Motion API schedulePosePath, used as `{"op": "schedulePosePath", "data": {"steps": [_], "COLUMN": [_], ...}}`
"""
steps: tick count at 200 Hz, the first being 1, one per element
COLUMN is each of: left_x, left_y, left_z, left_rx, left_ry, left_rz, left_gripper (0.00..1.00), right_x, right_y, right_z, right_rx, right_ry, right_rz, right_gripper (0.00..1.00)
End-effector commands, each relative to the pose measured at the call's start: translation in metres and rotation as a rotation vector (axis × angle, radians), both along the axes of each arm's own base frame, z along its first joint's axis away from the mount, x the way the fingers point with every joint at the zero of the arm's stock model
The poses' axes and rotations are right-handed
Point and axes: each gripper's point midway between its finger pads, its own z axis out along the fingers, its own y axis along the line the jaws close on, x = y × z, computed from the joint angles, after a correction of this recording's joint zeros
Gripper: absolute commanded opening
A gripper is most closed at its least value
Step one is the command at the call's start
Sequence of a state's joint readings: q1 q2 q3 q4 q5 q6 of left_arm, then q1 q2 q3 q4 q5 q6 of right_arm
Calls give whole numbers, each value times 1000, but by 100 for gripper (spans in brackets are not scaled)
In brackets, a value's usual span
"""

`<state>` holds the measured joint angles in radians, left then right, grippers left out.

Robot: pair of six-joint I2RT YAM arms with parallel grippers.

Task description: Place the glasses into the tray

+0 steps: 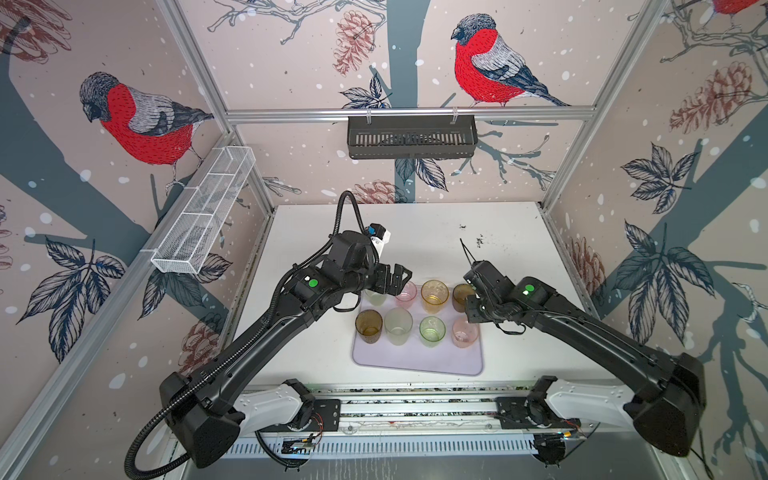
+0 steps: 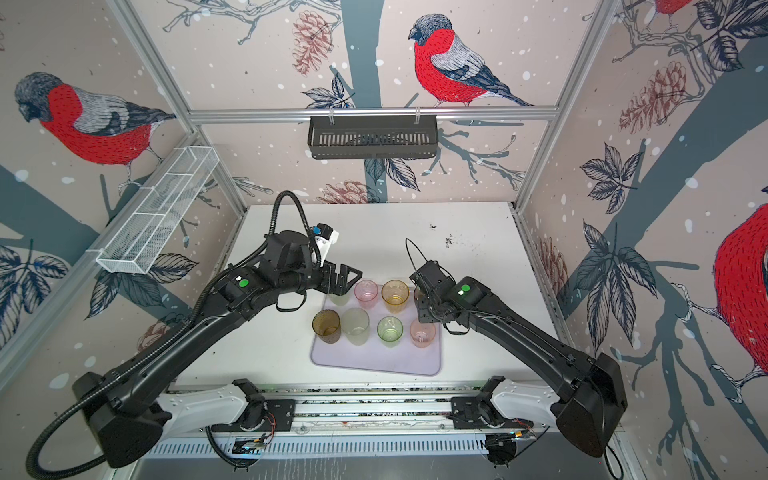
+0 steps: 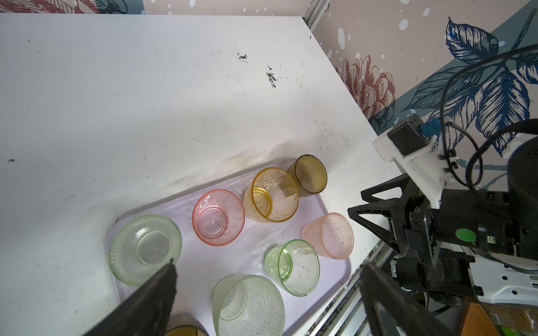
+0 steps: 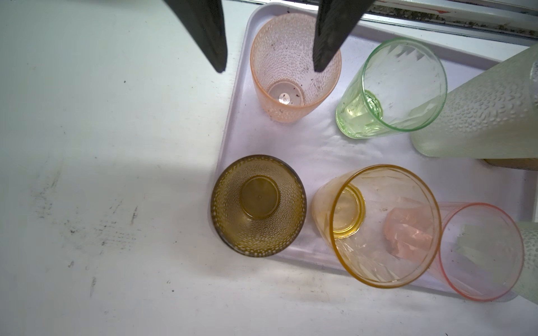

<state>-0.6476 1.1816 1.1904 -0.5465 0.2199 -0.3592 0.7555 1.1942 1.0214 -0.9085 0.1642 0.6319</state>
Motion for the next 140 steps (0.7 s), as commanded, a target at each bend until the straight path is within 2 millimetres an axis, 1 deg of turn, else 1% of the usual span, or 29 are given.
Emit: {"op": "schedulePosePath", "data": {"steps": [1, 23, 72, 109, 140], "left_x": [0, 2, 7, 11, 14], "left_y": [2, 7, 19, 36, 55], "left_z": [8, 10, 11, 7, 0], "left_rx": [-19, -23, -51, -85, -112], "left_ry": [-15, -17, -1, 32, 68], "left_rz": [-10, 6, 29, 68, 104], "left_gripper": [98, 98, 98, 98, 98], "right_x": [4, 9, 17, 21, 24], "right_y": [-1, 3, 2, 0, -11], "right_z": [8, 15, 33, 44, 53], "right_rx": [3, 14, 43, 112, 162], "right_ry": [-24, -48, -101, -139, -173], "right_rz": [-18, -8, -21, -42, -77], "right_gripper": [51, 51, 53, 59, 66]}}
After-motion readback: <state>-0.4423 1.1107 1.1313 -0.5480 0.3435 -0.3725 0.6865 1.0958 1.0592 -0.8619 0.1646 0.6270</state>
